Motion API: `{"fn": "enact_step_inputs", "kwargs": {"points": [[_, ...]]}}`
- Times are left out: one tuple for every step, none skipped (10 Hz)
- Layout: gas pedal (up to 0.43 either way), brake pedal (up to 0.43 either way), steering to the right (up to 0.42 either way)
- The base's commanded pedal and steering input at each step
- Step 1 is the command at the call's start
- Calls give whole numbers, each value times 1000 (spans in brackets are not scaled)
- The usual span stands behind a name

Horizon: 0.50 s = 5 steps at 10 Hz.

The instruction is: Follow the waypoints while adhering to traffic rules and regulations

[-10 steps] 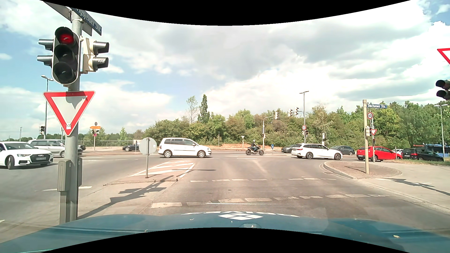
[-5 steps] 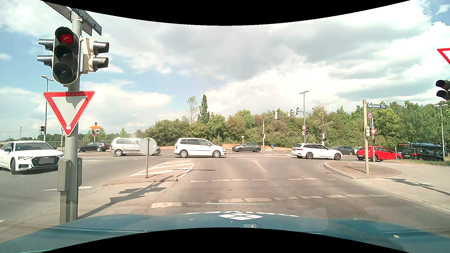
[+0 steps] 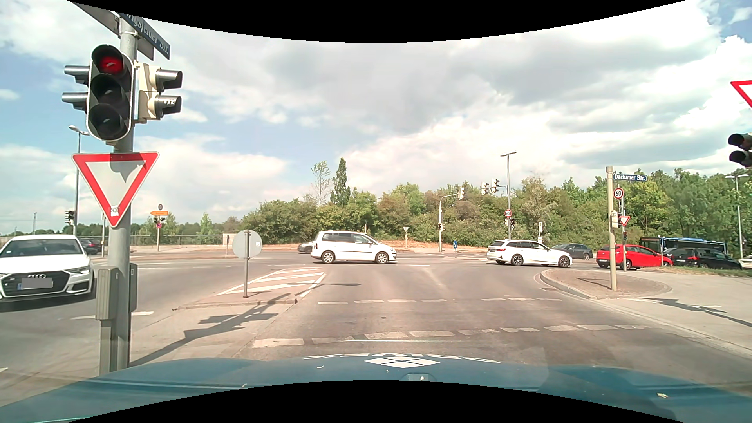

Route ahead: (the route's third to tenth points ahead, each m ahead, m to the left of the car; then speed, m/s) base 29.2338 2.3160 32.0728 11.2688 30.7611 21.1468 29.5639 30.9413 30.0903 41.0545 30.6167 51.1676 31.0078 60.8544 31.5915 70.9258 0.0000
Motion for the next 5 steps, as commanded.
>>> {"fn": "enact_step_inputs", "kwargs": {"points": [[0,360,-26],[0,360,-26],[0,360,-25],[0,360,-26],[0,360,-25]]}}
